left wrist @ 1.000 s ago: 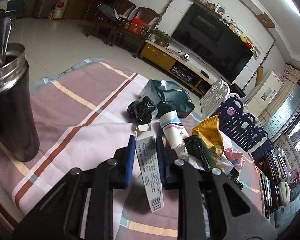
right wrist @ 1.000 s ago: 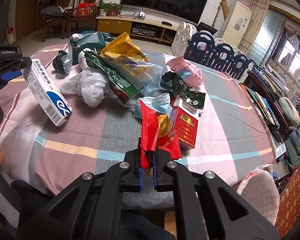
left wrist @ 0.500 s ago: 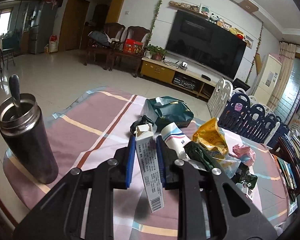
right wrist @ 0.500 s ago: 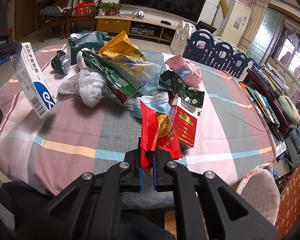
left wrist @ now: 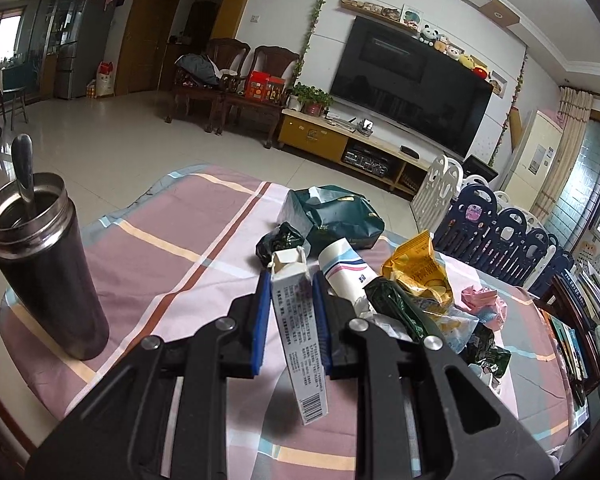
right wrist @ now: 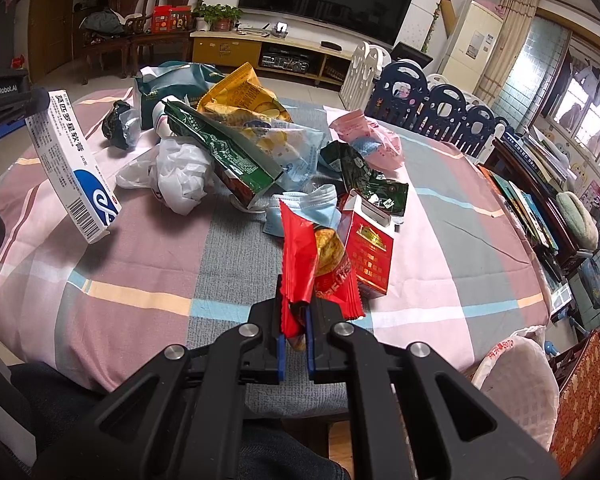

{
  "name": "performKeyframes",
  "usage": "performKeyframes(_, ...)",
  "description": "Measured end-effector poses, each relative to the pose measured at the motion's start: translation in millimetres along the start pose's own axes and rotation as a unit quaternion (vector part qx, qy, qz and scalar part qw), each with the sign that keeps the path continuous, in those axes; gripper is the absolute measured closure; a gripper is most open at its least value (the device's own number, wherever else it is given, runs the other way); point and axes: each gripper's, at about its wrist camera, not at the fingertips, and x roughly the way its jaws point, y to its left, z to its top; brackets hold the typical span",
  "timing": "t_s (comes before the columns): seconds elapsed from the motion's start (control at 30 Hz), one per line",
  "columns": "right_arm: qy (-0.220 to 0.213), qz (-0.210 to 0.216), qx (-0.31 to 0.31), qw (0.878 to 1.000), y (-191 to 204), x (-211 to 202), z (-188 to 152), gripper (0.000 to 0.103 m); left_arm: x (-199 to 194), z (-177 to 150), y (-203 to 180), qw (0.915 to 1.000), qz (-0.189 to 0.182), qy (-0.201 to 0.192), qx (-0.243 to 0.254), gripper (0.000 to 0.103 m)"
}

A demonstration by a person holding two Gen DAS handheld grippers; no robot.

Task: Collect trash
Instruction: 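Drop the ointment box into the bagged bin with the left tool while the right tool drops the red wrapper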

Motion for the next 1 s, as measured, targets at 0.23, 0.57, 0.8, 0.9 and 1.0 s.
performKeyframes(0.23, 0.000, 0.000, 0.000, 1.000, 0, 0, 0, 0.095, 7, -1, 7, 0.9996, -0.015, 0.009, -0.024, 0.081)
performKeyframes(0.57, 0.000, 0.000, 0.000, 1.000, -1, 0, 0, 0.095, 6, -1, 7, 0.9994, -0.015, 0.012, -0.028, 0.081)
performKeyframes(0.8, -0.005, 0.003, 0.005, 1.000, -2, -2, 0, 0.095, 6, -1, 7, 0.9994, -0.016, 0.012, -0.029, 0.081)
performKeyframes(0.9, -0.012, 0.018, 0.028, 0.999, -14, -6, 2, 0.095, 2, 2, 10, 0.9988, -0.027, 0.012, -0.039, 0.081)
performKeyframes(1.0, -0.024, 0.016, 0.064, 0.998, -36, -9, 6, 0.095, -5, 7, 20, 0.9949, -0.067, 0.013, -0.074, 0.081)
